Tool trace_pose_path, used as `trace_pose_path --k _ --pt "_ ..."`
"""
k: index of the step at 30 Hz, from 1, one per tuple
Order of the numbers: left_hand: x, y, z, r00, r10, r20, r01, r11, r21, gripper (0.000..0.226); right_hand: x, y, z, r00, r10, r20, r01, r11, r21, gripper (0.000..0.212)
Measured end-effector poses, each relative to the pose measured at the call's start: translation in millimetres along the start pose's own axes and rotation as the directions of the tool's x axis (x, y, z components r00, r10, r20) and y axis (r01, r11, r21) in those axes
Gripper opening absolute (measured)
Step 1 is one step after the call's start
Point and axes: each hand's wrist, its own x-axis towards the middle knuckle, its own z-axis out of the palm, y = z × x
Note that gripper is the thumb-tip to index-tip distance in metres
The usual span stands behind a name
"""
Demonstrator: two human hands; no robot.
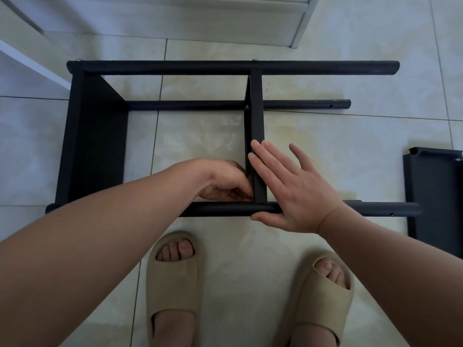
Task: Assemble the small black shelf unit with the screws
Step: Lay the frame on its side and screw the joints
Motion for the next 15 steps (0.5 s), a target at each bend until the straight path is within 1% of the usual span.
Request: trace_pose_path --k 10,15 --pt "3.0 -9.1 -2.3 0.998 0.054 0.029 -0.053 0.998 -0.043 0.02 -0.1 0.9 1.2 1.0 -0.001 -0.008 0.001 1.0 0.003 0.101" --pt "3.0 -12.2 -2.8 0.998 0.053 0.041 -0.051 0.998 -0.048 0.018 -0.2 1.0 1.0 1.0 -0.003 -0.003 0.003 1.0 0.001 0.101"
